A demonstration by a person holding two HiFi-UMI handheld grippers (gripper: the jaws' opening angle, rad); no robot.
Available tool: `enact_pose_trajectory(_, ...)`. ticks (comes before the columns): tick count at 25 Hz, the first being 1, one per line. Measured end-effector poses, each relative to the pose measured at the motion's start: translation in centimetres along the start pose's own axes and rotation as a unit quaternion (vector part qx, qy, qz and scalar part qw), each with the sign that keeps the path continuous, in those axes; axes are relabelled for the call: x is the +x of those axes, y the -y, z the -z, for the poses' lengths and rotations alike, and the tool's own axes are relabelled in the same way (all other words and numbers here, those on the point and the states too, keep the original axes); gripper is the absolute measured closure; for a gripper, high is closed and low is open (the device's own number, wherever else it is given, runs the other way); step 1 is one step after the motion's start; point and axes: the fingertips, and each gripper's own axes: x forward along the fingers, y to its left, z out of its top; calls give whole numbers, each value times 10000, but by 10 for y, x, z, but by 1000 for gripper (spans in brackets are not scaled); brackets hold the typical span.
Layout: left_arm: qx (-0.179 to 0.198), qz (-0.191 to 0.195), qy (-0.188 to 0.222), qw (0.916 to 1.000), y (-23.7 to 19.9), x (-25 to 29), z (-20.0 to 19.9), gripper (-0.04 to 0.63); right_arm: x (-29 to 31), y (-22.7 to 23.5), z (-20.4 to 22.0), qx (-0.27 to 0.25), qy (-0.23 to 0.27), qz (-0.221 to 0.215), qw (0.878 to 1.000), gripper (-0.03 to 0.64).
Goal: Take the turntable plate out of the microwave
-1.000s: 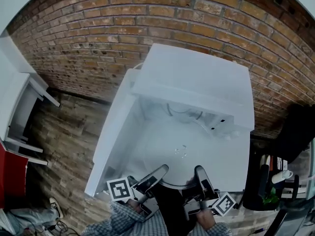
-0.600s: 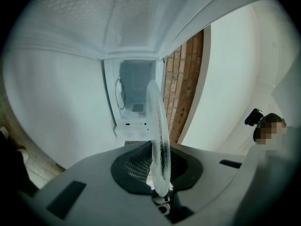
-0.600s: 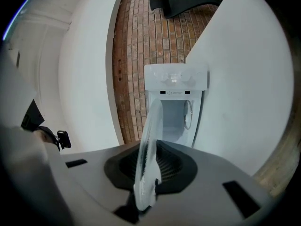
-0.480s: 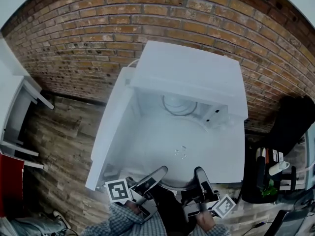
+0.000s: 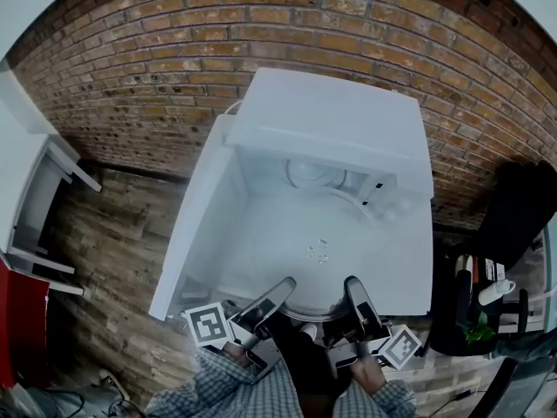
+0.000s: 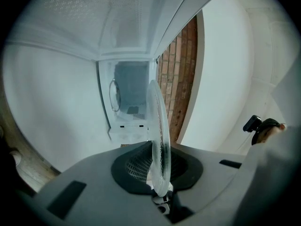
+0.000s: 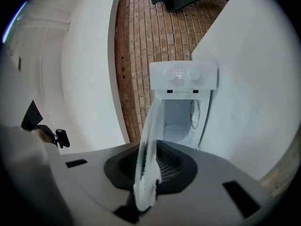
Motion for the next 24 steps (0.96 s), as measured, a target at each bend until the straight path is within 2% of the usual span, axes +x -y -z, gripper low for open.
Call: enact_pose_trajectory(24,-61,124,-204,9997,-2,26,7,557,-1,-5,-25,-123,187,-67,9997,561)
